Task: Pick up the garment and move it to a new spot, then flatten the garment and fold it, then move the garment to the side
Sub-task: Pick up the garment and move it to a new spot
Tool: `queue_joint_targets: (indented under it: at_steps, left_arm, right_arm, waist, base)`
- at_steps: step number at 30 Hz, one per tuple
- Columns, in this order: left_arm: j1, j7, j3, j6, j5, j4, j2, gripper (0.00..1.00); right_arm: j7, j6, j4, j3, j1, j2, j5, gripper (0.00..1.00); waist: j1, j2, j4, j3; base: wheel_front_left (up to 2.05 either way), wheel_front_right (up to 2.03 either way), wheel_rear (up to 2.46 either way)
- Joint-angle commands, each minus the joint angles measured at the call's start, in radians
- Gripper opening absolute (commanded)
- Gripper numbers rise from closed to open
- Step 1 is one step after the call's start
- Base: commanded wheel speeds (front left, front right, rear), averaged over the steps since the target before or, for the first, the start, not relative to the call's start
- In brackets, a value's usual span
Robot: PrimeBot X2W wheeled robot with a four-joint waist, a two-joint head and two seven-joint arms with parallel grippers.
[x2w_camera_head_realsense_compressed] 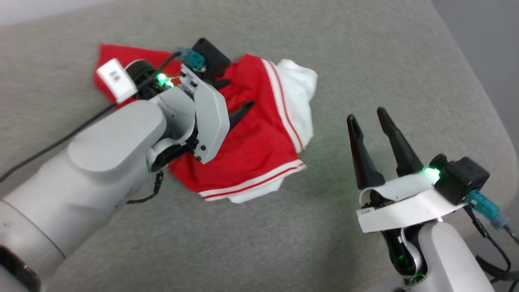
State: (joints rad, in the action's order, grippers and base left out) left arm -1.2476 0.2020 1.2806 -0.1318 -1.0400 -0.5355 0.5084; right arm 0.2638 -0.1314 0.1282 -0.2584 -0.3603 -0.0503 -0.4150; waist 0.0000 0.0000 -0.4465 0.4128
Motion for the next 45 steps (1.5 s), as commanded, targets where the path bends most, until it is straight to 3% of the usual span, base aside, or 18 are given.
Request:
queue_joint_targets:
  at_steps: [1,11,17,21,28,38,45]
  left_arm:
    - [0.017,-0.024,-0.001,0.003,-0.011,-0.002,-0.004,1.0]
    - [0.211,-0.404,-0.051,0.002,-0.133,-0.089,-0.024,1.0]
    - [0.375,-0.466,-0.156,0.003,-0.159,-0.149,-0.048,1.0]
    - [0.502,-0.465,-0.34,0.004,-0.086,-0.137,-0.069,1.0]
    - [0.774,-0.466,-0.694,0.044,0.148,-0.05,-0.092,1.0]
    - [1.131,-0.466,-1.081,0.094,0.454,0.138,-0.157,1.0]
    - [1.277,-0.466,-1.268,0.071,0.618,0.252,-0.234,1.0]
  right_arm:
    - [0.001,0.001,0.007,0.009,0.013,-0.001,0.01,1.0]
    - [0.001,0.001,0.092,0.096,0.091,-0.001,0.158,1.0]
    - [0.001,0.001,0.11,0.178,0.14,-0.028,0.203,1.0]
    - [0.001,0.001,0.108,0.22,0.177,-0.05,0.216,1.0]
    - [0.001,0.001,0.115,0.274,0.256,-0.071,0.211,1.0]
    - [0.001,0.001,0.107,0.329,0.312,-0.077,0.189,1.0]
    - [0.001,0.001,0.105,0.334,0.335,-0.071,0.184,1.0]
  waist:
    - [0.0,0.0,0.09,-0.087]
    - [0.0,0.0,0.256,-0.201]
    - [0.0,0.0,0.381,-0.234]
    - [0.0,0.0,0.453,-0.256]
    - [0.0,0.0,0.53,-0.317]
    - [0.0,0.0,0.497,-0.364]
    - [0.0,0.0,0.46,-0.409]
  base:
    - [0.0,0.0,0.0]
    - [0.0,0.0,0.0]
    - [0.0,0.0,0.0]
    - [0.0,0.0,0.0]
    - [0.0,0.0,0.0]
    - [0.0,0.0,0.0]
    - [0.0,0.0,0.0]
